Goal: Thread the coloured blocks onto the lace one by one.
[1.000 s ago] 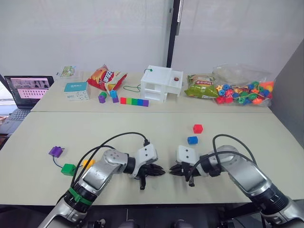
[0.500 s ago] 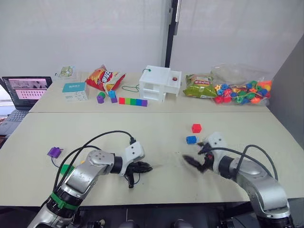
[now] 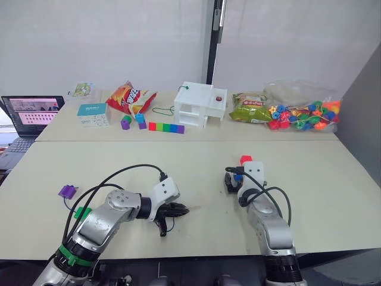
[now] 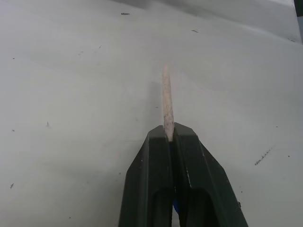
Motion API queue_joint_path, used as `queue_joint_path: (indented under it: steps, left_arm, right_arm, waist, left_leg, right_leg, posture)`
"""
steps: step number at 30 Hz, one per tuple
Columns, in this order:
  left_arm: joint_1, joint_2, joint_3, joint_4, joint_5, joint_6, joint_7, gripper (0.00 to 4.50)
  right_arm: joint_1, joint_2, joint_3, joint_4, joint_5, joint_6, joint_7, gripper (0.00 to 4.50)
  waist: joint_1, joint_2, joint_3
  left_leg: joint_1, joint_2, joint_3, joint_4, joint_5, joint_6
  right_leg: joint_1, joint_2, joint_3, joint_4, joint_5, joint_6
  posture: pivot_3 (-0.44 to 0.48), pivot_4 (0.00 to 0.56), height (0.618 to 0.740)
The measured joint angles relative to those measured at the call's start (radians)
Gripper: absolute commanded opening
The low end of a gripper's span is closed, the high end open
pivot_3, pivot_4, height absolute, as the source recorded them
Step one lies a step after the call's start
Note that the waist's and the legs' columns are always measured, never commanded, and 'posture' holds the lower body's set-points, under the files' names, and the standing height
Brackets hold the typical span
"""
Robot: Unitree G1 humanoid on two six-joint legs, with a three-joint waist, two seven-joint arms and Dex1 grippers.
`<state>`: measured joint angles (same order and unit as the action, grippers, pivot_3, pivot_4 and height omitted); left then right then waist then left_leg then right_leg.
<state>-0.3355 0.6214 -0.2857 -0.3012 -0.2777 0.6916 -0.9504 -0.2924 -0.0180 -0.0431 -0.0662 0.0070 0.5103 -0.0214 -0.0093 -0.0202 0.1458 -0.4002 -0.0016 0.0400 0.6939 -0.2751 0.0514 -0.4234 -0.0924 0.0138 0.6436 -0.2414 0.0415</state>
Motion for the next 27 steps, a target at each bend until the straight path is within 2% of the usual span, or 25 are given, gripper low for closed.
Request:
queue_joint_path:
  steps: [7, 12, 15, 18, 21, 23, 27]
  left_arm:
    - [0.021, 0.000, 0.001, -0.012, 0.000, 0.006, 0.020, 0.00]
    - [0.021, -0.013, -0.002, -0.010, 0.000, 0.000, 0.028, 0.00]
    - [0.022, -0.021, -0.010, 0.001, 0.002, -0.017, 0.030, 0.00]
    - [0.018, -0.038, -0.010, 0.037, 0.002, -0.044, 0.035, 0.00]
    - [0.005, -0.056, -0.013, 0.077, 0.004, -0.065, 0.037, 0.00]
    - [-0.002, -0.058, -0.014, 0.081, 0.006, -0.073, 0.037, 0.00]
    - [-0.002, -0.054, -0.014, 0.081, 0.005, -0.074, 0.033, 0.00]
  right_arm:
    - [0.023, 0.000, 0.002, 0.010, 0.028, -0.052, 0.039, 1.27]
    - [0.054, 0.010, 0.020, -0.051, 0.054, -0.048, 0.063, 1.22]
    - [0.094, 0.008, 0.058, -0.178, 0.059, -0.009, 0.086, 1.22]
    - [0.217, -0.036, 0.176, -0.425, 0.088, 0.112, 0.132, 1.22]
    - [0.337, -0.109, 0.326, -0.578, 0.091, 0.195, 0.168, 1.22]
    - [0.408, -0.131, 0.396, -0.591, 0.089, 0.214, 0.178, 1.22]
    - [0.441, -0.130, 0.413, -0.568, 0.078, 0.209, 0.167, 1.22]
  waist:
    - [-0.003, 0.000, 0.000]
    - [-0.004, 0.000, 0.000]
    - [-0.004, 0.000, 0.000]
    - [-0.001, 0.000, 0.000]
    - [-0.002, 0.000, 0.000]
    - [-0.002, 0.000, 0.000]
    - [-0.003, 0.000, 0.000]
  left_leg:
    - [0.000, 0.000, -0.001, 0.000, -0.001, 0.001]
    - [0.000, 0.000, 0.000, 0.000, -0.001, 0.002]
    - [0.000, 0.001, -0.001, -0.001, -0.001, 0.002]
    - [-0.001, 0.001, -0.001, 0.000, -0.001, 0.002]
    - [0.000, 0.000, -0.001, 0.000, -0.002, 0.003]
    - [0.000, 0.000, -0.001, 0.001, -0.002, 0.003]
    - [0.001, 0.001, -0.001, 0.001, -0.002, 0.003]
  right_leg:
    - [0.000, 0.000, 0.000, 0.000, 0.000, 0.000]
    - [0.000, 0.000, 0.000, 0.000, 0.000, 0.000]
    - [-0.001, 0.000, 0.000, 0.000, 0.000, 0.000]
    - [0.000, -0.001, 0.000, 0.000, 0.000, 0.000]
    - [0.000, 0.000, 0.000, -0.001, 0.000, 0.000]
    - [0.001, -0.001, 0.000, -0.002, 0.000, 0.000]
    - [0.001, 0.000, 0.000, -0.001, 0.000, 0.000]
  posture:
    - [0.000, 0.150, 0.740]
    - [0.000, 0.150, 0.740]
    - [0.000, 0.150, 0.740]
    - [0.000, 0.150, 0.740]
    - [0.000, 0.150, 0.740]
    - [0.000, 0.150, 0.740]
    - [0.000, 0.150, 0.740]
